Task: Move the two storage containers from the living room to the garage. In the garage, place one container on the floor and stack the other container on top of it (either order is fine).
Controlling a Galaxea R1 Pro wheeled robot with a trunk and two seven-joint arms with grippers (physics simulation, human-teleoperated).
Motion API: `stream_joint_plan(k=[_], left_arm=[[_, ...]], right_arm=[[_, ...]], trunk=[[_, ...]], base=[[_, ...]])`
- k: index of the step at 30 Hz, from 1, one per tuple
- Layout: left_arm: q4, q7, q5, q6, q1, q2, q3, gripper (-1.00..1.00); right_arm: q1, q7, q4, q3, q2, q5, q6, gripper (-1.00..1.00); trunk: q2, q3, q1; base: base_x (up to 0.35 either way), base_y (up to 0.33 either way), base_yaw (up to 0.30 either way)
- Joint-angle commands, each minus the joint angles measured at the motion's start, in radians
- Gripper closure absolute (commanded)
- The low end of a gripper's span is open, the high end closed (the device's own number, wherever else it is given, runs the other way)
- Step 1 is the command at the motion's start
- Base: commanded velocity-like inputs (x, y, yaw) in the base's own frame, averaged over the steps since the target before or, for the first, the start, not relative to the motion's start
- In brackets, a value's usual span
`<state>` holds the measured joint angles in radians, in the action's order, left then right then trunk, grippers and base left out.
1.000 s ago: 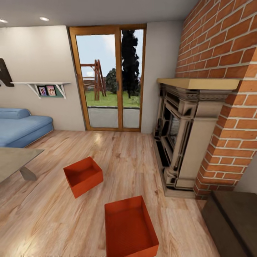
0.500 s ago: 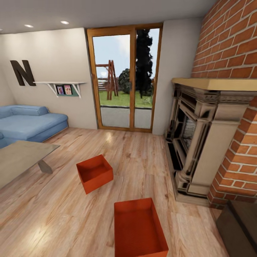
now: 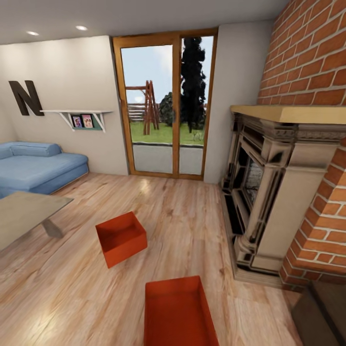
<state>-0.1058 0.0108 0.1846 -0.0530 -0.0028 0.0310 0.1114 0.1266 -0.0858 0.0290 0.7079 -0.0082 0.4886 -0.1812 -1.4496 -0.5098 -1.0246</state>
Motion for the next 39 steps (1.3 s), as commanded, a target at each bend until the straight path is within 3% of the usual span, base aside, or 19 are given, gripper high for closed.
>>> stream_joint_plan(k=[1, 15, 39], left_arm=[[0.0, 0.0, 0.002, -0.002, 0.0, 0.0, 0.006, -1.0], [0.0, 0.001, 0.003, -0.002, 0.0, 0.0, 0.007, -1.0], [0.0, 0.001, 0.003, -0.002, 0.0, 0.0, 0.007, -1.0]], right_arm=[[0.001, 0.0, 0.002, 0.008, 0.001, 0.008, -0.004, -1.0], [0.001, 0.0, 0.002, 0.008, 0.001, 0.008, -0.004, -1.0], [0.001, 0.0, 0.002, 0.008, 0.0, 0.008, -0.006, -1.0]], trunk=[[0.0, -0.001, 0.0], [0.0, -0.001, 0.0], [0.0, -0.001, 0.0]], base=[[0.235, -0.177, 0.0], [0.197, -0.134, 0.0], [0.009, -0.005, 0.035]])
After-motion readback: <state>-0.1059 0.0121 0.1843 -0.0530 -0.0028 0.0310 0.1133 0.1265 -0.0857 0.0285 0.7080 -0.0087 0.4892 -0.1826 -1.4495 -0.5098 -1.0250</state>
